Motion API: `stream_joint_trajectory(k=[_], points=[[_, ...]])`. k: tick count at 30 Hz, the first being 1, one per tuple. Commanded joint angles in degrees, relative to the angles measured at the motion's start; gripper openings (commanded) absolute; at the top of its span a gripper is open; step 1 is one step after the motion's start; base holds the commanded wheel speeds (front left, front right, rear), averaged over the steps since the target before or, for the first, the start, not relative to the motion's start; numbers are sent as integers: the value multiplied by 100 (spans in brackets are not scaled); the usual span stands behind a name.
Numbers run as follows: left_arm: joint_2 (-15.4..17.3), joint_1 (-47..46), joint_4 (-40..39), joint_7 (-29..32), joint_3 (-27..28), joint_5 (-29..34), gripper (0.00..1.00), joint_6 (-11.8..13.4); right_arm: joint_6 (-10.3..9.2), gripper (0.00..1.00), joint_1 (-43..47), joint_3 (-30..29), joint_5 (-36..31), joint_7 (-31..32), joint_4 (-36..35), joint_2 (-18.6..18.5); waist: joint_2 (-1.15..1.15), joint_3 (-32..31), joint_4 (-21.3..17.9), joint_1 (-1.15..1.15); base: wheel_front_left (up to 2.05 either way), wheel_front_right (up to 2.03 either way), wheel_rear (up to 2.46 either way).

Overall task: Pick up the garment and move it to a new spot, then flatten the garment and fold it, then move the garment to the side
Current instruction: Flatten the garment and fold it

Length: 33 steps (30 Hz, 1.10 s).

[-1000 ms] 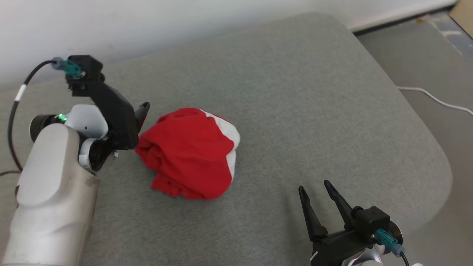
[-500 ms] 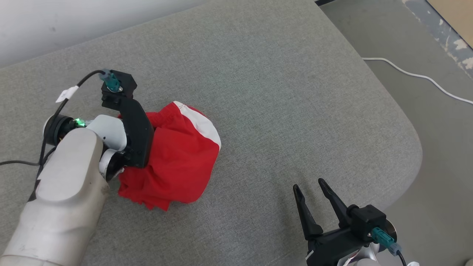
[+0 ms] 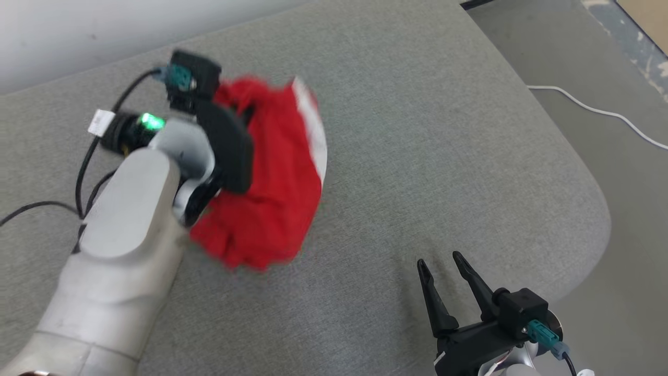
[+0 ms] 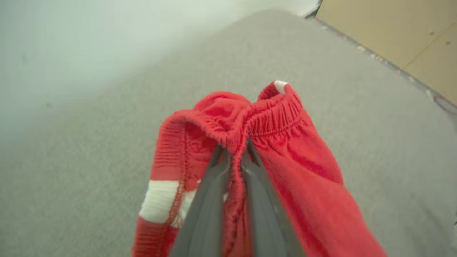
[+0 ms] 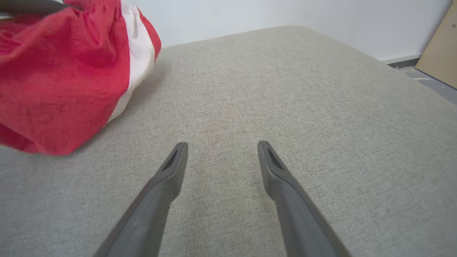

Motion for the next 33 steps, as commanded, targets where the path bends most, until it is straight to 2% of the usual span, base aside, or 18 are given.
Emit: stream_joint_trajectory(k=[1, 4, 6, 9, 15, 20, 25, 30, 32, 33], points=[[-176, -171, -181, -547, 99, -174, 0, 9, -14, 100, -44, -17, -19, -19, 11, -2, -1, -102, 149, -1, 0, 0, 0], [-439, -324, -500, -1375, 159, -531, 0, 8, -14, 100, -58, -19, -48, -20, 32, -2, -1, -203, 291, -1, 0, 0, 0], [-544, -402, -803, -1873, 36, -809, 0, 8, -14, 100, -68, -33, -48, -21, 42, -1, -1, -264, 401, -1, 0, 0, 0], [-574, -323, -1145, -2305, -348, -1244, 0, 9, -14, 100, -76, -84, -50, -19, 50, -4, -1, -332, 609, -1, 0, 0, 0], [-121, 600, -1043, -2245, -1183, -1662, 0, 10, -14, 100, 11, -184, -49, 6, 59, -3, -1, -490, 1104, -1, 0, 0, 0], [246, 1357, -913, -2335, -1446, -1902, 0, 8, -14, 100, 59, -181, -15, 17, 58, -4, -1, -563, 1364, -1, 0, 0, 0], [619, 2005, -835, -2779, -1513, -2006, 0, 9, -14, 100, 119, -217, -22, 49, 60, -2, -1, -653, 1617, -1, 0, 0, 0], [956, 2235, -711, -3414, -1708, -1723, 0, 9, -14, 100, 155, -223, -58, 98, 36, -4, -1, -750, 1772, -1, 0, 0, 0], [1002, 2233, -565, -3565, -1712, -1607, 94, 45, -14, 100, 172, -234, -70, 107, 33, -4, -1, -795, 1829, -1, 0, 0, 0], [997, 2224, -481, -3613, -1710, -1572, 100, 60, -14, 100, 188, -231, -67, 110, 29, -4, -1, -818, 1853, -1, 0, 0, 0]])
